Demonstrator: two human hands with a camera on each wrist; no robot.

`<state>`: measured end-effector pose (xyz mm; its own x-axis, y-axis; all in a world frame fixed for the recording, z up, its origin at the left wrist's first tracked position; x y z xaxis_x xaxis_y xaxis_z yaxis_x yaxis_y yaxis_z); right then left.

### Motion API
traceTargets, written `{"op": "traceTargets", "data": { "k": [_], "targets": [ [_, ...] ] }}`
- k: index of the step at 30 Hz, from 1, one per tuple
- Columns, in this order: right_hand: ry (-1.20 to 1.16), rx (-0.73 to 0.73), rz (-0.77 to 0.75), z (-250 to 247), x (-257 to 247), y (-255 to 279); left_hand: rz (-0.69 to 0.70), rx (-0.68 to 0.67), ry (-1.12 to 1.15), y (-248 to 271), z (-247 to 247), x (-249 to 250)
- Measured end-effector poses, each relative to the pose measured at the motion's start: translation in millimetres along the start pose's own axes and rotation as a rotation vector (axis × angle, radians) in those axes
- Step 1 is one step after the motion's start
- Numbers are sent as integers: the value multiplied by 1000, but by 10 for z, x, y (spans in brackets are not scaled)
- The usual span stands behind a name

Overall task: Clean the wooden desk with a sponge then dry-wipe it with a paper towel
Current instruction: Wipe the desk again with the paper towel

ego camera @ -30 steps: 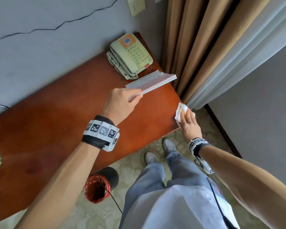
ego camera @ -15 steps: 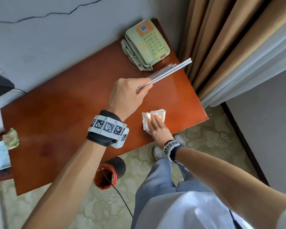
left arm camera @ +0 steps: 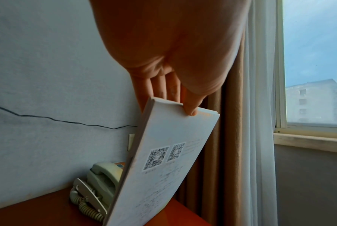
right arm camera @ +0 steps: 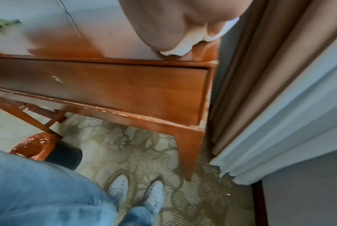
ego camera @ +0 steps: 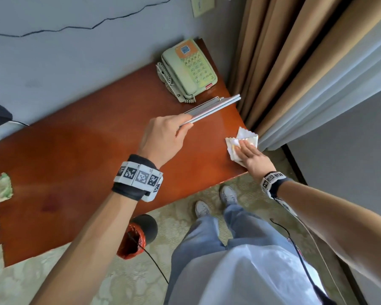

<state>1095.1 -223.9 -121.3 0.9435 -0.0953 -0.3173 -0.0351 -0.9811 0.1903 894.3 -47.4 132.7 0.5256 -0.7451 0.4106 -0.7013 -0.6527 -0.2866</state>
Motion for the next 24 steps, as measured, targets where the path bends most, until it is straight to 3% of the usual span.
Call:
{"op": "traceTargets", "data": {
  "k": [3,7,13,16,21,24],
  "targets": [
    [40,-38,71,-84,129,-82,31,-33,-70,54,0,44],
    [8,-3,223,-147,139,-648,20,-56,-151,162,-108,-44],
    [40,80,239,-283,199,-1830,-5,-31,-245,429,-285,-265],
    [94,109,271,-381,166,-2113,-47,31,-295,488,-335,-321],
    [138,-45,32,-187,-606,-1810,-182,104,-352,383,-456,-417],
    [132,-166,-248,132,-1239,-1466,-276,108,-371,271,-534,-497]
  ]
}}
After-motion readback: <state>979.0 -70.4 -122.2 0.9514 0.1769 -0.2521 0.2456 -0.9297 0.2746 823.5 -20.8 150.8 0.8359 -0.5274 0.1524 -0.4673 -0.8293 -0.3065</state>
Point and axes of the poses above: each hand's wrist, its own y-axis away from the middle knuckle, its own z-axis out of the palm, x = y × z, the point moved 4 cm from there along -y, towards the middle knuckle, and after that the axes turned 7 degrees about x, right-handed, at the moved point
